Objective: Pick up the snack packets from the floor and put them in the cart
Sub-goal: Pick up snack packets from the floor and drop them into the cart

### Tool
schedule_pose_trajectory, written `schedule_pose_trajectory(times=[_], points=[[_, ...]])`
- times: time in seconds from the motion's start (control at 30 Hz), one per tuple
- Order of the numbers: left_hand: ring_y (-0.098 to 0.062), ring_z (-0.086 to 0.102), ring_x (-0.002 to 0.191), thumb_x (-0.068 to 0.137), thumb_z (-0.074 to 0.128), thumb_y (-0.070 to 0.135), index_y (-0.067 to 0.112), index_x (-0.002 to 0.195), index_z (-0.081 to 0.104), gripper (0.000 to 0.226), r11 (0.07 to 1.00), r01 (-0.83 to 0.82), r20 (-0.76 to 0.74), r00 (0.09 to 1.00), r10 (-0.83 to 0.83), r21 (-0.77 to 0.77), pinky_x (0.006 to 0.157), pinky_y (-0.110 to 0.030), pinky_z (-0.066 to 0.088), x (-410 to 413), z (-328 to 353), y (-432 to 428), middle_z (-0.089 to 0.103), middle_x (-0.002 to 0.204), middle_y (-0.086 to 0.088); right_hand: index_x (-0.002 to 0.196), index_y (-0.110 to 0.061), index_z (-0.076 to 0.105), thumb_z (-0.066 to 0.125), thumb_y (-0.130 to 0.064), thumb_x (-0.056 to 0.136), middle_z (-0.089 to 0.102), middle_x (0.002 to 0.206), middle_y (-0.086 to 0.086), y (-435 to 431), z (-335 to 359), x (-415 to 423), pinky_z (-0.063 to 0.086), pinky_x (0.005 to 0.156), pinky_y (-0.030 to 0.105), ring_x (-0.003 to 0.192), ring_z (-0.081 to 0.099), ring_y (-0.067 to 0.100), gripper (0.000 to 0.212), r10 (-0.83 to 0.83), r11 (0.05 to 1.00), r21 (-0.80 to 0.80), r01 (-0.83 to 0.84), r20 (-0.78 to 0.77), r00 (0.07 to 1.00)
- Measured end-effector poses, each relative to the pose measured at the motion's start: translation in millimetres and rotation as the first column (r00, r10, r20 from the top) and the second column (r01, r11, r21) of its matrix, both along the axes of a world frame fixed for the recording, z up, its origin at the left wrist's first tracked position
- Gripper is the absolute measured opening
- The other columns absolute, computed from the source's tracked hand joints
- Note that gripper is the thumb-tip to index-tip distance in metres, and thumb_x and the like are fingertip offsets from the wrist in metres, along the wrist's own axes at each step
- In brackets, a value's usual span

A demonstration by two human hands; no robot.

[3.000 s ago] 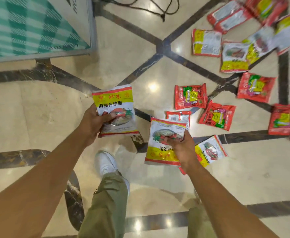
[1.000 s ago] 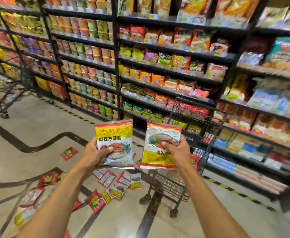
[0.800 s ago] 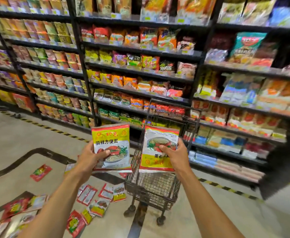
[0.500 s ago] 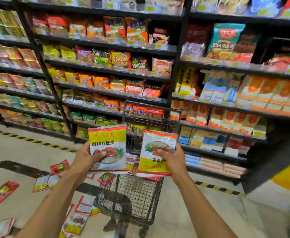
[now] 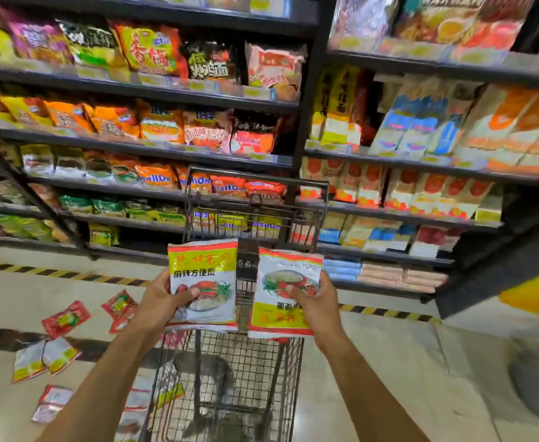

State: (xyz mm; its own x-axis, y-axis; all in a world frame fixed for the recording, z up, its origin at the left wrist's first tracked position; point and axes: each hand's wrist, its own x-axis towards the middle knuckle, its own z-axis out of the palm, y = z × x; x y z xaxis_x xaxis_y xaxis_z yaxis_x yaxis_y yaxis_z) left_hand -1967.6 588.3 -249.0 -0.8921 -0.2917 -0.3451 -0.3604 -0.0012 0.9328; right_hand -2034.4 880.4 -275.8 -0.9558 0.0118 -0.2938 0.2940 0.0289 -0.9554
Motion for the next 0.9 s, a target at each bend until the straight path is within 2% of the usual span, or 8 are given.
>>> schedule_pose_trajectory(times=[0.1,0.2,0.27,0.37,0.5,0.6,0.77,0.9], points=[[0.002,0.072,0.088,0.093,0.07,0.002,0.03,0.119,0.062,0.039,0.998,0.069,0.054,0.996,-0.068,-0.004,0.089,-0.038,0.058,-47.9,-30.8,-10.7,0.076,0.096,0.024,0.133,-0.028,0.061,0.091,-0.027,0.073,0.074,0.123,-0.002,-16.3,-35.8,-36.5,0.06,0.094,0.051,0.111,0.073,0.022,0.068,-0.044,0.999,0.031,0.042,0.059,0.997],[0.001,0.059,0.055,0.094,0.071,0.005,0.025,0.118,0.061,0.032,0.994,0.103,0.119,0.987,-0.105,0.019,0.068,-0.028,0.05,-93.5,-65.7,-26.0,0.067,0.067,0.016,0.134,-0.013,0.061,0.09,-0.015,0.074,0.074,0.123,0.01,-31.2,-71.8,-68.3,0.06,0.093,0.054,0.111,0.072,0.032,0.066,-0.075,0.996,0.049,0.07,0.107,0.991],[-0.001,0.064,0.067,0.092,0.073,0.005,0.02,0.121,0.062,0.034,0.993,0.119,0.176,0.977,-0.121,0.022,0.062,-0.025,0.051,-123.4,-94.3,-38.4,0.073,0.077,0.017,0.133,-0.002,0.06,0.079,0.01,0.082,0.072,0.121,0.02,-36.2,-96.4,-86.1,0.064,0.085,0.048,0.105,0.074,0.033,0.056,-0.096,0.995,0.039,0.091,0.154,0.983],[-0.009,0.073,0.086,0.091,0.073,0.002,0.024,0.112,0.066,0.032,0.991,0.133,0.259,0.957,-0.132,0.014,0.072,-0.026,0.058,-154.7,-134.0,-51.7,0.078,0.097,0.007,0.131,0.002,0.058,0.067,0.02,0.086,0.07,0.12,0.021,-43.9,-128.3,-109.4,0.06,0.065,0.023,0.088,0.075,0.021,0.05,-0.093,0.994,0.073,0.079,0.21,0.973],[-0.014,0.071,0.102,0.09,0.074,0.002,0.029,0.116,0.067,0.038,0.986,0.169,0.349,0.924,-0.158,-0.003,0.087,-0.034,0.054,-187.4,-188.8,-64.7,0.077,0.11,0.008,0.117,-0.01,0.067,0.068,0.021,0.084,0.075,0.113,0.009,-53.4,-178.6,-134.8,0.057,0.068,0.016,0.087,0.073,0.004,0.045,-0.147,0.974,0.207,0.096,0.247,0.958],[-0.023,0.07,0.106,0.089,0.077,0.007,0.027,0.122,0.065,0.04,0.98,0.196,0.419,0.894,-0.161,-0.042,0.09,-0.046,0.058,-201.1,-240.8,-74.5,0.076,0.113,0.002,0.112,-0.023,0.068,0.077,0.009,0.082,0.077,0.106,-0.006,-57.6,-217.1,-145.7,0.057,0.076,0.019,0.094,0.073,0.006,0.045,-0.17,0.958,0.272,0.094,0.271,0.947],[-0.025,0.068,0.085,0.091,0.062,-0.018,0.001,0.116,0.06,0.031,0.995,0.081,0.511,0.859,-0.036,-0.064,0.058,-0.026,0.059,-209.7,-319.9,-67.5,0.069,0.098,-0.01,0.117,-0.012,0.06,0.078,0.006,0.084,0.073,0.11,0.007,-54.7,-295.6,-159.7,0.061,0.078,0.033,0.099,0.071,0.025,0.042,-0.215,0.926,0.374,0.059,0.391,0.895],[-0.027,0.069,0.078,0.087,0.062,-0.022,0.013,0.097,0.057,0.036,0.993,0.003,0.588,0.806,0.065,-0.115,0.057,-0.031,0.059,-212.7,-384.2,-71.4,0.062,0.088,-0.014,0.12,-0.013,0.058,0.09,-0.001,0.07,0.071,0.116,0.01,-57.8,-346.6,-167.5,0.06,0.085,0.042,0.105,0.067,0.028,0.06,-0.291,0.85,0.525,0.036,0.413,0.863]])
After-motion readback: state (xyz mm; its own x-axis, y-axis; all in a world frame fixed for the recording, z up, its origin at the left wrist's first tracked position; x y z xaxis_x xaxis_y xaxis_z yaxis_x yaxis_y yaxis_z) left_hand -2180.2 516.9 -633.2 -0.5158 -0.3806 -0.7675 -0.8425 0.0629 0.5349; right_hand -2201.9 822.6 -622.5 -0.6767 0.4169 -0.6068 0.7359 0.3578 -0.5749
